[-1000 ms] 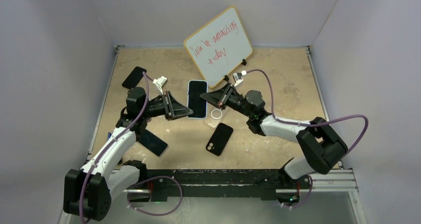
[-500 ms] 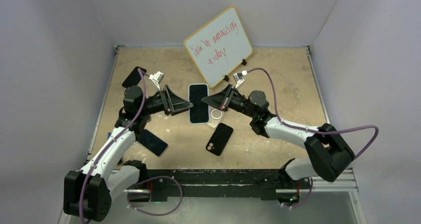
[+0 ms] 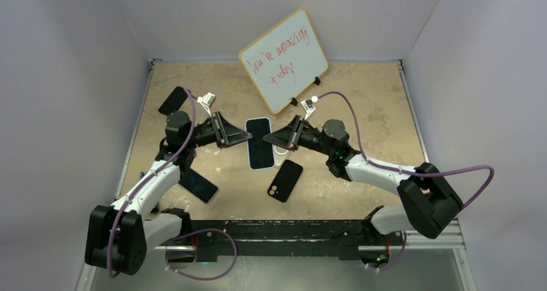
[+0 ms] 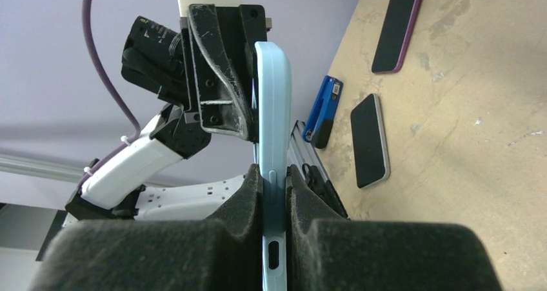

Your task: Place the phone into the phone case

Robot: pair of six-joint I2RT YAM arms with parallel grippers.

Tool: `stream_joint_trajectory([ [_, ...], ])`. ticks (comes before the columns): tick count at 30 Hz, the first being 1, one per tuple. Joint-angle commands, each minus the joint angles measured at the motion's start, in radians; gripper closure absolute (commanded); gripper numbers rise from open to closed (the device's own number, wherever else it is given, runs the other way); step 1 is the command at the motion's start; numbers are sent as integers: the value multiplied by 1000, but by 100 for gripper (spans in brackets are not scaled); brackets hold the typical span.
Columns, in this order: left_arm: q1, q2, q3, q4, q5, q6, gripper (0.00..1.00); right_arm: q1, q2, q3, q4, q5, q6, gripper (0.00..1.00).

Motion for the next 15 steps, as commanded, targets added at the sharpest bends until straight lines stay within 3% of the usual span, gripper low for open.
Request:
stream_joint_trajectory([
  [1,6,8,-38,109,-13,6,99,-3,-30,-8,56,-19,-17,100],
  [3,5,15,-49,116,-24,11,100,-3,-32,8,15,-19,-40,98],
  [7,4,19,-50,82,-38,43,100,-3,-28,30,-50,-17,-57,73],
  [9,5,16,-46,62,-42,58,100,-4,-17,32,-28,-16,-41,68],
  [12,6,16,-39,32,-39,73,100,-2,2,34,-3,-16,-25,73],
  [15,4,7,-32,21,-39,78,100,-4,5,20,-30,-1,-19,94],
])
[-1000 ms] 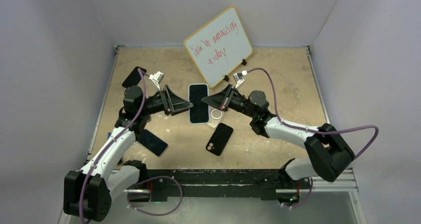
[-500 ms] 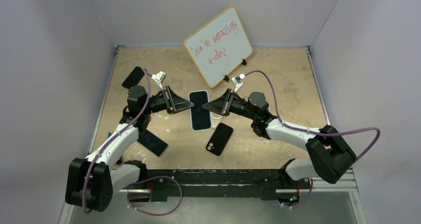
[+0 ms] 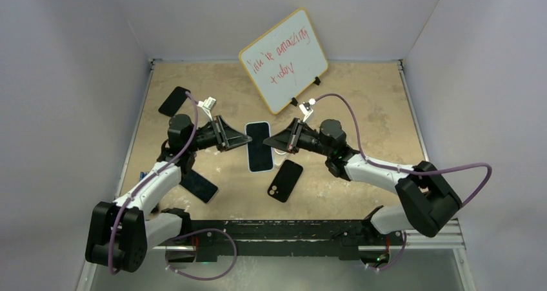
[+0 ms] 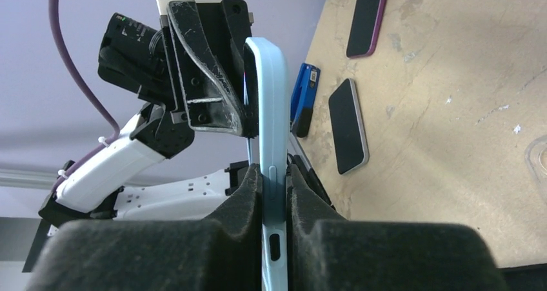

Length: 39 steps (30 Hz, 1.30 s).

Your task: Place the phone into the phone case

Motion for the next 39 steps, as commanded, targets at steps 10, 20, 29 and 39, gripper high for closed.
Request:
stream_joint_trajectory([
  [10,7,-42,147,-376,-130,316,46,-57,-118,53,-167,73,-113,100],
  [20,7,-33,225,-654,-165,636,22,-189,-223,182,-879,357,-437,100],
  [29,7,-28,191,-725,-216,735,16,-415,21,385,-1071,293,-660,100],
  [39,5,-50,185,-725,-226,745,16,-555,248,427,-1028,203,-694,91],
])
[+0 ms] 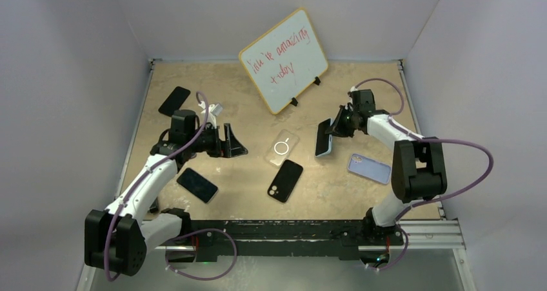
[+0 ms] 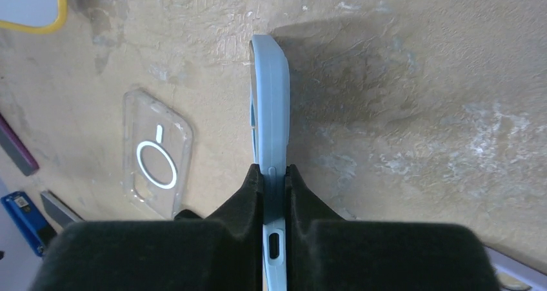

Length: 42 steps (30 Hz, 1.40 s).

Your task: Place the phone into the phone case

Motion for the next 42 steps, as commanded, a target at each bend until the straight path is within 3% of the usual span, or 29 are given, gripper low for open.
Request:
stream_joint_trajectory([
  [1,4,-23,0,8,-15,33,16,-24,29,50,6,-7,-39,87],
  [6,4,-3,6,-7,-27,34,16,-51,85,101,-54,67,-53,68],
  [11,4,9,13,-30,-113,19,17,-51,82,137,-111,113,-69,56],
  [16,4,23,77,-150,-325,-10,18,-47,48,157,-171,160,-81,40],
  [19,4,-5,86,-194,-480,-86,18,-43,0,127,-179,149,-73,22],
  [25,7,-87,61,-253,-732,-232,14,-6,-98,72,-179,119,-70,5],
  [30,24,-62,68,-357,-801,-324,8,41,-187,16,-157,107,-44,1],
  [36,73,48,60,-535,-849,-464,7,119,-236,-9,-150,96,-30,1],
  [42,106,64,4,-544,-855,-526,7,152,-261,-35,-110,47,-15,1],
])
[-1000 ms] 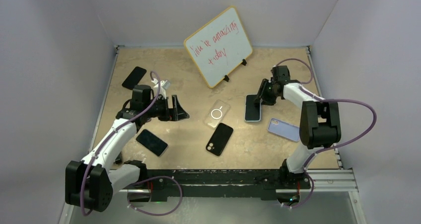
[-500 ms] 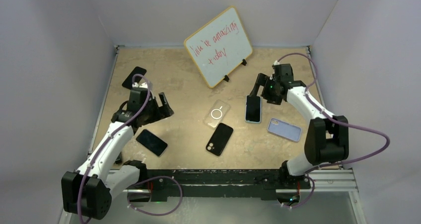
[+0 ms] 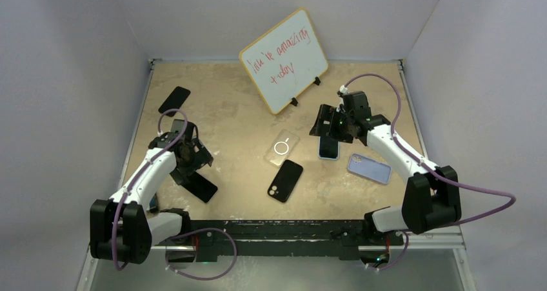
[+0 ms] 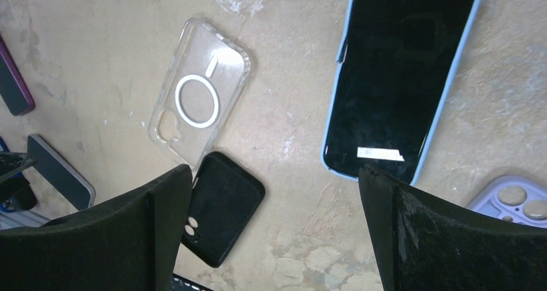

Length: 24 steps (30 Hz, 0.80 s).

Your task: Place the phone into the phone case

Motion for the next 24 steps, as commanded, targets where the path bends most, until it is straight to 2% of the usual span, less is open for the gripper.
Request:
stream_joint_trajectory([
  [1,26,-17,-31,-42,-39,-87,7,15,-37,-23,34,-49,20,1],
  [7,69,2,-63,-15,-39,-90,7,21,-37,-66,90,-88,19,1],
  [15,73,13,-98,0,-42,-158,10,46,-7,-103,125,-106,25,1],
  [24,74,33,-172,33,-25,-190,12,85,-23,-56,125,-118,19,1],
])
